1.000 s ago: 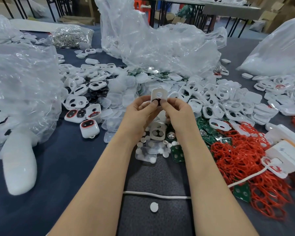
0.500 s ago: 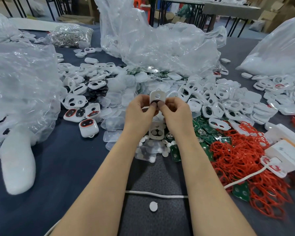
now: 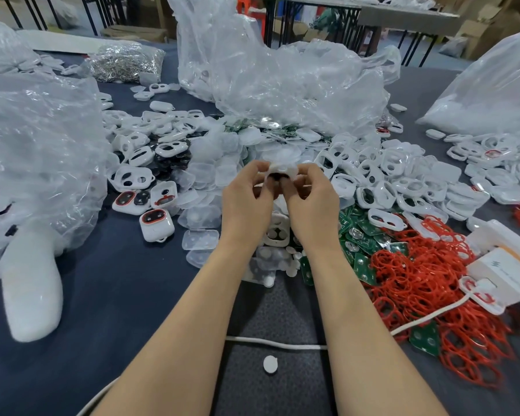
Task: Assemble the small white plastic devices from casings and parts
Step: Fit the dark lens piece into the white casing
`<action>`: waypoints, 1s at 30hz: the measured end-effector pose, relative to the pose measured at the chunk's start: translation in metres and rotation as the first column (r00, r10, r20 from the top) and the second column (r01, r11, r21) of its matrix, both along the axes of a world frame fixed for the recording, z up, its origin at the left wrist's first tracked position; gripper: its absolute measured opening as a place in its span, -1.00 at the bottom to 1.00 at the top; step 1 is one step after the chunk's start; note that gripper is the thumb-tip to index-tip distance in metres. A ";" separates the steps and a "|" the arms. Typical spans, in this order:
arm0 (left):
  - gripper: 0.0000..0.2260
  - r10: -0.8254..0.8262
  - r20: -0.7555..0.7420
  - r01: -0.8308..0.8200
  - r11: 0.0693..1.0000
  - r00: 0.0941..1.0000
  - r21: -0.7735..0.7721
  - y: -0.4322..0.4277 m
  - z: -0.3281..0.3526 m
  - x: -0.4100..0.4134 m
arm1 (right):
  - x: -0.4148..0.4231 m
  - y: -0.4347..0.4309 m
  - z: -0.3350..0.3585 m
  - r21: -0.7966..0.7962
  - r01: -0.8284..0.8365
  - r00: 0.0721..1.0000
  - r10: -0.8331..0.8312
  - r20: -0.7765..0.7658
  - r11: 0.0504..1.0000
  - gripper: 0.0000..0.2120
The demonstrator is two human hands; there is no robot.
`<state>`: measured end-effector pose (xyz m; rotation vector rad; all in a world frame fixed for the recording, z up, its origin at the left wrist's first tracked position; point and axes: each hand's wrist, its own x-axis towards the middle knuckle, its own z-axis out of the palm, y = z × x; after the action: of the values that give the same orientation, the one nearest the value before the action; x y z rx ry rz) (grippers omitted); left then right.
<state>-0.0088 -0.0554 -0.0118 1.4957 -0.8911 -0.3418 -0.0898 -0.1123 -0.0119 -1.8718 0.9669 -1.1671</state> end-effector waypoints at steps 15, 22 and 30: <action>-0.93 -0.136 -0.703 0.031 0.987 0.698 -0.161 0.006 0.010 0.016 | -0.004 -0.001 0.001 -0.070 -0.169 0.986 0.168 -0.015 0.983 -0.74; -0.94 -0.240 -0.683 0.128 0.969 0.690 -0.211 0.006 0.008 0.013 | -0.003 -0.007 0.006 0.505 -0.410 0.845 0.107 0.524 0.759 -0.90; -0.88 -0.376 -0.766 0.218 0.927 0.522 -0.306 0.009 0.011 0.014 | -0.003 -0.008 0.010 0.566 -0.548 0.740 0.041 0.672 0.616 -0.87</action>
<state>0.0052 -0.0460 -0.0010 0.8238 -0.3773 -1.0975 -0.0930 -0.1200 -0.0020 -0.8382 0.5537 -0.8528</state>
